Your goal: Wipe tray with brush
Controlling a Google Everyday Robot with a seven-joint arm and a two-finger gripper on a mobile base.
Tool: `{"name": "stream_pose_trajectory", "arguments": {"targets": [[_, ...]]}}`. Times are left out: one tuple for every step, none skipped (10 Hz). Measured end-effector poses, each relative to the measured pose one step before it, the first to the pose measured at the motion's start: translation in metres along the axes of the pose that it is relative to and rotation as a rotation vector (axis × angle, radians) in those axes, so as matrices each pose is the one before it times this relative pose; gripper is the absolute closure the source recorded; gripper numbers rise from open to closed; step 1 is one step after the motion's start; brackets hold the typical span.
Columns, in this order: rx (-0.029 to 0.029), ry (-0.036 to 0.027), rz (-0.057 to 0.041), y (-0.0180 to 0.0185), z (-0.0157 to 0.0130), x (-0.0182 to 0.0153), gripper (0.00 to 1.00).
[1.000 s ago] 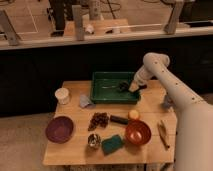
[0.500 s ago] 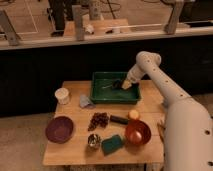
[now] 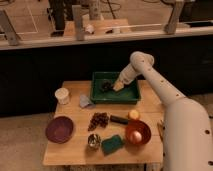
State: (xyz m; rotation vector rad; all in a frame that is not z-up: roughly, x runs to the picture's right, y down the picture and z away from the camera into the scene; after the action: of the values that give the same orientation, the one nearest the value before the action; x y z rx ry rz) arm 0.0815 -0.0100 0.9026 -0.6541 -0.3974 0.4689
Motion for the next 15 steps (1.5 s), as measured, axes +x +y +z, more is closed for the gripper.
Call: {"name": "stream_pose_trajectory", "arguments": {"targets": [[-0.0152, -0.00489, -0.00818, 0.00717, -0.00227, 0.00174, 0.95], [-0.01356, -0.00238, -0.00521, 0.00969, -0.00449, 0.0047, 0.95], [-0.0087, 0.00175, -0.00308, 0.00828, -0.00459, 0.00592, 0.95], [-0.00494, 0.00346, -0.00046, 0.00674, -0.00376, 0.00588, 0.95], [-0.00078, 0.006, 0.00379, 0.00336, -0.00405, 0.00697, 0.95], [0.00246, 0.01151, 0.00735, 0.00039, -0.00504, 0.00846, 0.95], [0.00882, 0.01214, 0.01344, -0.00205, -0.00638, 0.0119, 0.95], [0.0128, 0.01004, 0.01727, -0.00354, -0.00651, 0.01098, 0.95], [0.02605, 0.01619, 0.0261, -0.00634, -0.01048, 0.01588, 0.95], [0.02654, 0.01519, 0.02012, -0.00634, -0.0074, 0.0109, 0.95], [0.01841, 0.01332, 0.01339, -0.00398, -0.00328, 0.006, 0.95], [0.03111, 0.02103, 0.02133, -0.00788, -0.00245, 0.00696, 0.95], [0.02624, 0.01258, 0.01871, -0.01041, -0.0031, 0.00718, 0.95], [0.01647, 0.006, 0.01254, -0.00798, -0.00163, 0.00539, 0.95], [0.01711, 0.00335, 0.01182, -0.0107, 0.00087, 0.00244, 0.95]]}}
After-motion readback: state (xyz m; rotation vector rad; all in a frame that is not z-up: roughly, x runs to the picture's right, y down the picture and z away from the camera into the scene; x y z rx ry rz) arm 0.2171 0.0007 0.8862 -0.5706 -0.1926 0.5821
